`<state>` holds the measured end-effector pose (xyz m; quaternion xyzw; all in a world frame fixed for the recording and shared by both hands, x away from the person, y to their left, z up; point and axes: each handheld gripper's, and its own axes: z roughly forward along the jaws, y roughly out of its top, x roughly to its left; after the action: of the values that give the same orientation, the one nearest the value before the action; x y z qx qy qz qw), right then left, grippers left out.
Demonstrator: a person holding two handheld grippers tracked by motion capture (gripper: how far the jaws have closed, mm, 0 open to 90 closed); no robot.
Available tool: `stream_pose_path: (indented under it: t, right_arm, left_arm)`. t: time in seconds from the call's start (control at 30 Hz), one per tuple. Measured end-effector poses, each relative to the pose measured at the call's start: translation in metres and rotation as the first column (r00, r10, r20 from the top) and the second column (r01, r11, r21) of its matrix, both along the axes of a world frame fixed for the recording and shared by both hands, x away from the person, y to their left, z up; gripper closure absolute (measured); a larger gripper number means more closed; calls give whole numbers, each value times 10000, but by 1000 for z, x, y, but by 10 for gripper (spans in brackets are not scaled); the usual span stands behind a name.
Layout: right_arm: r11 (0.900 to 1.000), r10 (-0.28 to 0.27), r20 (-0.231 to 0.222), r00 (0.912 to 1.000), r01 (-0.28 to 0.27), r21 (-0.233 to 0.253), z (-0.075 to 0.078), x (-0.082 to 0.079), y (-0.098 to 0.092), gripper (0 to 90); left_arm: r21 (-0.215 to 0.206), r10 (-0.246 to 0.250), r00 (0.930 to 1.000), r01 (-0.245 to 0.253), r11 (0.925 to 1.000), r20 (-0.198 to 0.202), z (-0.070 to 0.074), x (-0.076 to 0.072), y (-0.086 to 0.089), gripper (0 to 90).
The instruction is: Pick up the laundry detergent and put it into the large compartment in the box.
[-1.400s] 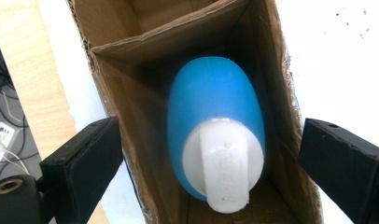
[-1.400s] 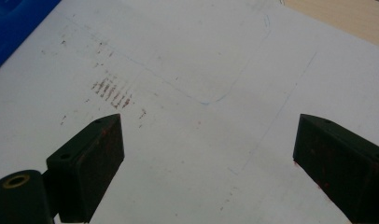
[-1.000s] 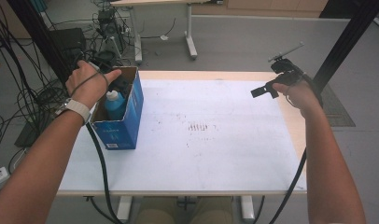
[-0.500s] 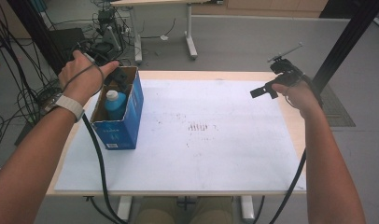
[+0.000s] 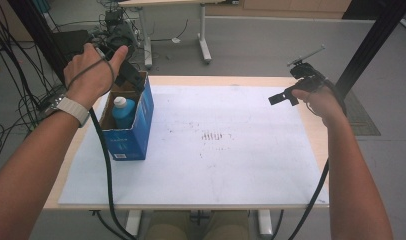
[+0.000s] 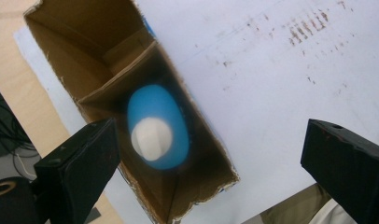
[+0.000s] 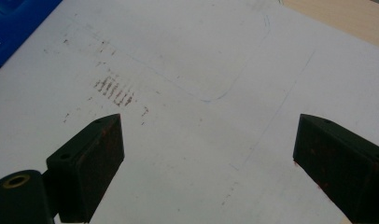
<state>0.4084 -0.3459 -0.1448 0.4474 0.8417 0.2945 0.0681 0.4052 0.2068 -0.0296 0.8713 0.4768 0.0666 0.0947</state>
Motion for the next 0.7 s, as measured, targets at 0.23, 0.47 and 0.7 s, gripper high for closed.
stream_pose_path:
  t: [0.23,0.47,0.7]
  right_arm:
    - [10000,-43,29,10000,43,-10,3,-2,0,86]
    - [10000,-81,37,10000,81,-4,3,-4,-2,86]
    - [9999,-132,51,9999,132,17,1,-6,-4,86]
  left_arm:
    - [-278,-780,9968,774,9966,-197,6,-2,-10,53]
    - [-182,-1460,9893,1459,9891,-47,9,-5,-22,51]
    - [-191,-2011,9795,2010,9794,-69,5,-5,-31,53]
